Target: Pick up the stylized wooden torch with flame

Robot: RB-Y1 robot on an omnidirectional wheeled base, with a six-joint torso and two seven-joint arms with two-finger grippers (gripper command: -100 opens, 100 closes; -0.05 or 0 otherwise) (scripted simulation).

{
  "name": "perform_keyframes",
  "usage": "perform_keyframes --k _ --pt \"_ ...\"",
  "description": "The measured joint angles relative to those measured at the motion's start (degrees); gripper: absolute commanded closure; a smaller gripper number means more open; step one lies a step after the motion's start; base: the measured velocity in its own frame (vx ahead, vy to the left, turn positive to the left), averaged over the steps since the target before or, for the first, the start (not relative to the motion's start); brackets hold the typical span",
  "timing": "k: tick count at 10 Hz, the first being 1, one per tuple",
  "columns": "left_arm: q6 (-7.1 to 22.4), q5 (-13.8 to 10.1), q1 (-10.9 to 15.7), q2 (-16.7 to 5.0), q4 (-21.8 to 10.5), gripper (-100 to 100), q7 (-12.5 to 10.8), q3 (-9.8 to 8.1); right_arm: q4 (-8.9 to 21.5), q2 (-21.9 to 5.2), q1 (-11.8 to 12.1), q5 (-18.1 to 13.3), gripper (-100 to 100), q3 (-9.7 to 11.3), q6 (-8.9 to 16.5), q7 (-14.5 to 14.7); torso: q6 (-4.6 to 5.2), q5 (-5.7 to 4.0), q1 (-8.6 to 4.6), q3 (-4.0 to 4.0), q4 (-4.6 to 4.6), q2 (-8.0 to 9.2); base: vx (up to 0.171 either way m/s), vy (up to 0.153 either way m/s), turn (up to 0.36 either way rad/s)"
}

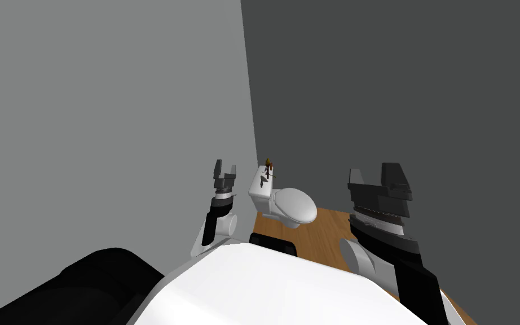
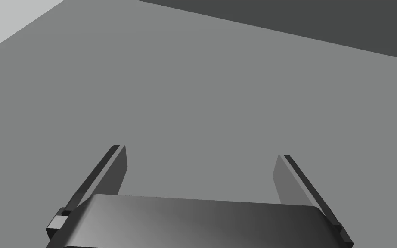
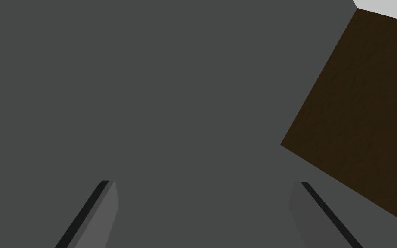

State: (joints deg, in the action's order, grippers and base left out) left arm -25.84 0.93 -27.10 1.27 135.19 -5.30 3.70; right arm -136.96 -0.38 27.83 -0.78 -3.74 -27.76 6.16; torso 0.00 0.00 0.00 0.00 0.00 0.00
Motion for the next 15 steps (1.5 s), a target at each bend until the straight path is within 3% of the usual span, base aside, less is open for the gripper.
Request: perform_keyframes --k 5,7,12,15 --pt "1.85 -1.99 1.37 -5.77 -0.85 -100 -1.32 1.16 0.0 0.0 0.0 0.0 0 0.0 0.0 0.0 0.0 -0.04 -0.18 0.02 0.01 0.03 -0.008 -0.048 -0.002" --pt "3.04 -3.88 2.33 -8.16 -2.09 -100 -2.64 2.21 0.0 0.01 0.0 0.0 0 0.01 0.0 0.0 0.01 -0.07 -0.32 0.02 0.01 0.04 -0.02 -0.086 0.0" --pt "7.19 -8.45 5.38 -10.89 -5.07 -100 -5.87 4.02 0.0 0.01 0.0 0.0 0 0.01 0.0 0.0 0.0 -0.07 -0.3 -0.06 -0.02 -0.1 0.008 -0.075 0.001" --pt "12.15 -12.51 7.75 -11.68 -6.92 -100 -8.73 5.18 0.0 0.01 0.0 0.0 0 0.01 0.0 0.0 0.0 -0.08 -0.35 -0.07 -0.03 -0.13 0.032 -0.089 0.008"
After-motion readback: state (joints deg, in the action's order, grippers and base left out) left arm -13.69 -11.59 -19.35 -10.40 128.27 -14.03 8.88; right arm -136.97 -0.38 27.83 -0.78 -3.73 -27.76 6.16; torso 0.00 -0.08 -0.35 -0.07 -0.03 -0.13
